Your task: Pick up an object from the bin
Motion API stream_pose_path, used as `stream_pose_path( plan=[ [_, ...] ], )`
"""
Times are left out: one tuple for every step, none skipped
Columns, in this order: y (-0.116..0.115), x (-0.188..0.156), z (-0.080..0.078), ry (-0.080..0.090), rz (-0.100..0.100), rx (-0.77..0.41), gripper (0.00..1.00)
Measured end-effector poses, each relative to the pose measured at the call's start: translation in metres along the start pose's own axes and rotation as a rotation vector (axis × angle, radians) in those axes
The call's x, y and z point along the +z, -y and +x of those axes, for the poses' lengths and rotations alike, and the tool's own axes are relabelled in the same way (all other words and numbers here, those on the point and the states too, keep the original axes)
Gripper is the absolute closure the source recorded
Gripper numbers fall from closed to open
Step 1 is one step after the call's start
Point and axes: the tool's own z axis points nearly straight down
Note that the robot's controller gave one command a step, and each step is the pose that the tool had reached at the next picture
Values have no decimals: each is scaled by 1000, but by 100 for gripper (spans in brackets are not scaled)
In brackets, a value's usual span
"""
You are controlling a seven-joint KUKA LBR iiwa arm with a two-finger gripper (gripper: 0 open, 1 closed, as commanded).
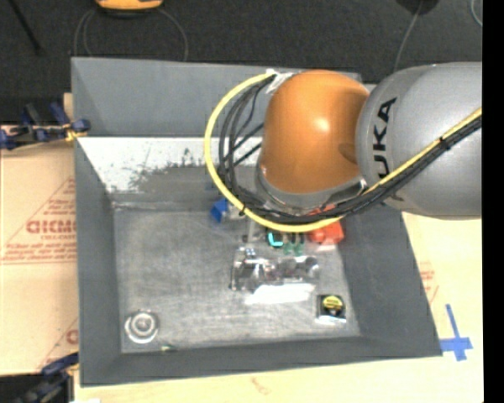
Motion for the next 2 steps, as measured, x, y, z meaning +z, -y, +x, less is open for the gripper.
stream_pose_path(
  plan=[
    [75,118,-28,2,4,-110,0],
    [117,159,-19,12,1,-125,0]
  ],
)
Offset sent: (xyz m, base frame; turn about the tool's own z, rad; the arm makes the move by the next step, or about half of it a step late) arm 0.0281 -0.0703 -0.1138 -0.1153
